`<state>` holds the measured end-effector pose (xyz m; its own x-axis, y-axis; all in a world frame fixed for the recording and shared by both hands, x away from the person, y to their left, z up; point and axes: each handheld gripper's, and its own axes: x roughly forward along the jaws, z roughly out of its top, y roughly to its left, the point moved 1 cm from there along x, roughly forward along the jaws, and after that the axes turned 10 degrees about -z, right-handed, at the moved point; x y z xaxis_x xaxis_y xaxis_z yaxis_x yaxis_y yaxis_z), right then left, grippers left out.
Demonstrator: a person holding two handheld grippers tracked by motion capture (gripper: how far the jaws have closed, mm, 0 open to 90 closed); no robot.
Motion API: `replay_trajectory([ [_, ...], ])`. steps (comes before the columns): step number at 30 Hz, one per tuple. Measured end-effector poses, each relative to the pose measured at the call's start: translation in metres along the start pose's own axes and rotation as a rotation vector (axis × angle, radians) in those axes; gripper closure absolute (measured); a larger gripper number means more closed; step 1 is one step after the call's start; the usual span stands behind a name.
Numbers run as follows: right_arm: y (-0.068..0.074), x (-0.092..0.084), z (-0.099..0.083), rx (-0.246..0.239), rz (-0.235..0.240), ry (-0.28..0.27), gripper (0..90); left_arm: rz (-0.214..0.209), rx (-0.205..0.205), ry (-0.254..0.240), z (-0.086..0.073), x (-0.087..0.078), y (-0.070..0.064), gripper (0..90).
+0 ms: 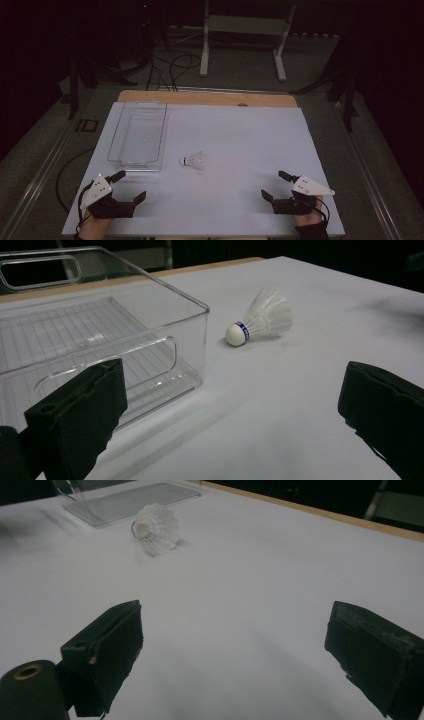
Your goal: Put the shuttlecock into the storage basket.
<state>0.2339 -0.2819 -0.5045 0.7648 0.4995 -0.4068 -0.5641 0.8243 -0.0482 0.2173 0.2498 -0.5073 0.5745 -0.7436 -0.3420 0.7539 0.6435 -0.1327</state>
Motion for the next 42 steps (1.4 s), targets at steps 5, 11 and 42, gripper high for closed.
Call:
replay_trajectory([
  [5,0.0,0.0,0.001,-0.001,-0.007,0.003,8.4,0.002,0.012,0.002,0.0,0.001,0.0,0.2],
  [11,0.0,0.0,0.0,0.003,-0.018,0.013,8.4,0.01,0.015,0.012,0.0,0.001,0.0,0.3],
  [42,0.005,0.001,0.001,-0.013,-0.016,0.014,8.5,-0.2,0.139,0.202,0.035,0.011,-0.007,0.3],
])
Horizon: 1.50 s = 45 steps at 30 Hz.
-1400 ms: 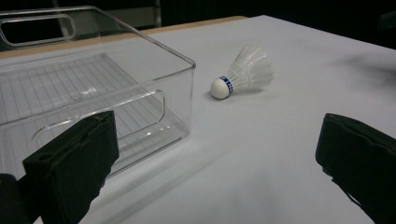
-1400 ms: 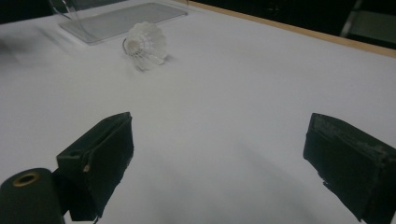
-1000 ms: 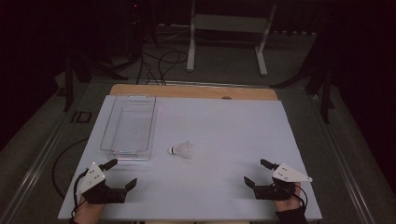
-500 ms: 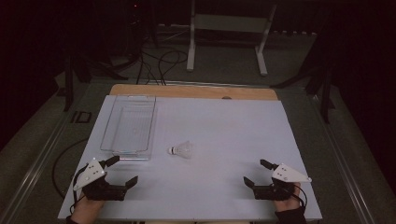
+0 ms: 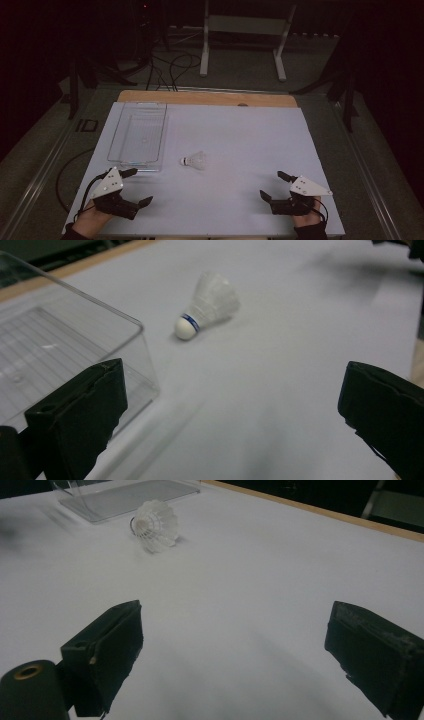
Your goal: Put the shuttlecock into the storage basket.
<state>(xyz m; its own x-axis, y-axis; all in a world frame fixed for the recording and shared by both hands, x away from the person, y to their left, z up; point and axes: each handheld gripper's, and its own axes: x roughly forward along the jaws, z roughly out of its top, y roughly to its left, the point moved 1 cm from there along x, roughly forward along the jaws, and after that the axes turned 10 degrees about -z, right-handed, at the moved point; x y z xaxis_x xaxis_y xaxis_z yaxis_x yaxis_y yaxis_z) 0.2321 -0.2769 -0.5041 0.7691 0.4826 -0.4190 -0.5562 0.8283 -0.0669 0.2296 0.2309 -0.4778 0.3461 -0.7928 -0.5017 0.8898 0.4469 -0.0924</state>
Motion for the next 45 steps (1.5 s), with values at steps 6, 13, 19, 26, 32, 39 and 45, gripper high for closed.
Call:
replay_trajectory([
  [6,0.0,0.001,0.0,-0.002,0.003,0.0,8.5,-0.044,0.027,0.044,0.007,-0.001,0.0,0.3],
  [13,0.001,0.001,0.0,-0.003,0.007,0.006,8.5,-0.069,0.059,0.095,0.014,0.0,0.002,0.3],
  [19,0.001,0.002,-0.001,0.002,0.01,0.011,8.5,-0.114,0.086,0.144,0.018,0.003,0.0,0.3],
  [26,0.002,0.003,0.0,-0.003,0.017,0.01,8.5,-0.152,0.096,0.202,0.021,0.007,-0.002,0.3],
  [32,0.002,0.003,0.0,-0.004,0.02,0.011,8.5,-0.186,0.119,0.237,0.029,0.009,-0.003,0.2],
  [39,0.002,0.003,0.0,0.0,0.025,0.007,8.5,-0.225,0.146,0.289,0.037,0.015,-0.003,0.3],
  [45,0.001,0.002,0.0,-0.001,0.023,0.007,8.5,-0.269,0.173,0.339,0.043,0.021,-0.004,0.2],
])
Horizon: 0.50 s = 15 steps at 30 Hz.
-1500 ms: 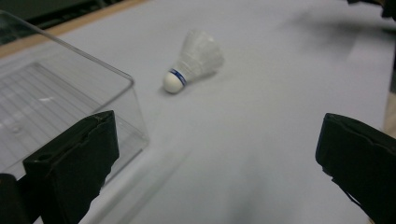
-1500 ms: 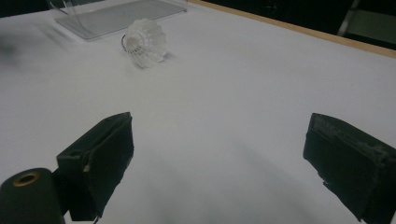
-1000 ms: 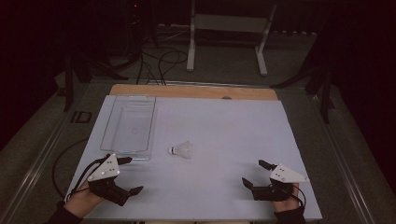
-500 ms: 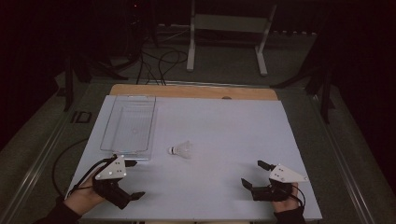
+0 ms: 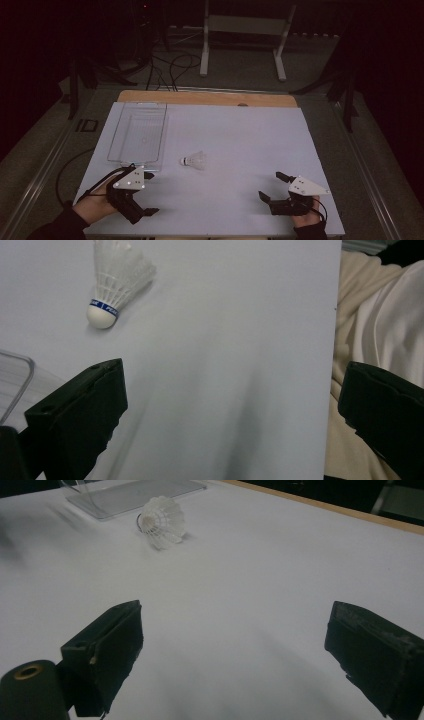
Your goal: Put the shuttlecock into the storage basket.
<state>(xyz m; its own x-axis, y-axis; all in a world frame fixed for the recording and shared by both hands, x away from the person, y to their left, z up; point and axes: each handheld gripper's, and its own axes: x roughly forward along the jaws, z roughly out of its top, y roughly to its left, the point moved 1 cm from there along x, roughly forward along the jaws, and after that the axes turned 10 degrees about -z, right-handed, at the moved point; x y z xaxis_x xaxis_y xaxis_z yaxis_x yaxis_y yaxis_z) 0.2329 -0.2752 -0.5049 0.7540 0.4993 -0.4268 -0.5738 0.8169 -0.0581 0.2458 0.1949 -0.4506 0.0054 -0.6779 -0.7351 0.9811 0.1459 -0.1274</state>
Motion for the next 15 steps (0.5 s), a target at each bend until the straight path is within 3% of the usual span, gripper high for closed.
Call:
replay_trajectory([
  [3,0.0,0.0,0.0,-0.001,-0.001,-0.001,8.5,0.001,0.003,0.017,0.003,0.002,0.002,0.2],
  [6,0.0,0.0,0.0,-0.005,-0.001,-0.001,8.5,0.038,0.048,0.033,0.007,0.005,0.0,0.3],
  [15,0.003,0.001,0.001,-0.004,0.011,0.001,8.5,-0.03,0.054,0.072,0.019,0.009,0.003,0.3],
])
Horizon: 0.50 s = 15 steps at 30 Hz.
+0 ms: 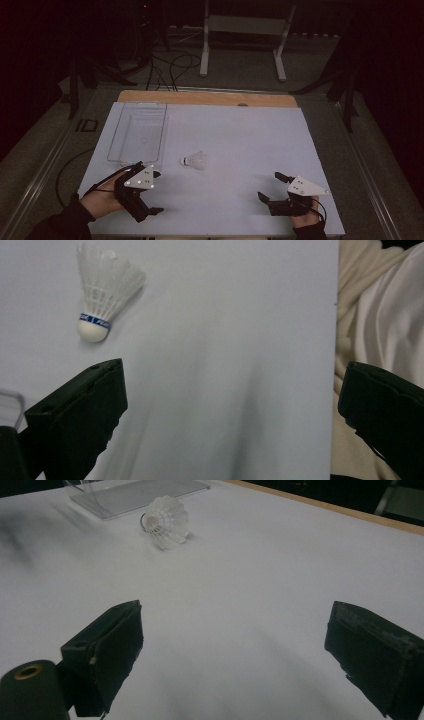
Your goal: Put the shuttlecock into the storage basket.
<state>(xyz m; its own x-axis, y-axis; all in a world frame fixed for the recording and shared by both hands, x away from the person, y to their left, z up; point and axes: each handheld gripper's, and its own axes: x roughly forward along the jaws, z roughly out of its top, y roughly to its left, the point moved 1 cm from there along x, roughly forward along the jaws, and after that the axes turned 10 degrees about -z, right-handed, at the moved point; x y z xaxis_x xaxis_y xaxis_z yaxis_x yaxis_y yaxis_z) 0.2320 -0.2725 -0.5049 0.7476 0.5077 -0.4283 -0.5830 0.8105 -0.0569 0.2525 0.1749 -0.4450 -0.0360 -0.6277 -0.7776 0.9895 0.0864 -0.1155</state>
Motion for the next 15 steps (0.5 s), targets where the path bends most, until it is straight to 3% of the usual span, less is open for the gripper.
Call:
replay_trajectory([
  [8,0.0,0.0,0.0,0.001,0.003,0.001,8.5,-0.034,0.015,0.073,0.017,0.005,0.003,0.3],
  [13,-0.001,0.0,0.0,0.003,0.005,0.0,8.5,-0.019,0.049,0.049,0.027,0.003,0.004,0.2],
  [15,0.0,0.0,0.0,0.003,0.005,0.001,8.5,-0.001,0.031,0.061,0.034,0.001,0.005,0.3],
])
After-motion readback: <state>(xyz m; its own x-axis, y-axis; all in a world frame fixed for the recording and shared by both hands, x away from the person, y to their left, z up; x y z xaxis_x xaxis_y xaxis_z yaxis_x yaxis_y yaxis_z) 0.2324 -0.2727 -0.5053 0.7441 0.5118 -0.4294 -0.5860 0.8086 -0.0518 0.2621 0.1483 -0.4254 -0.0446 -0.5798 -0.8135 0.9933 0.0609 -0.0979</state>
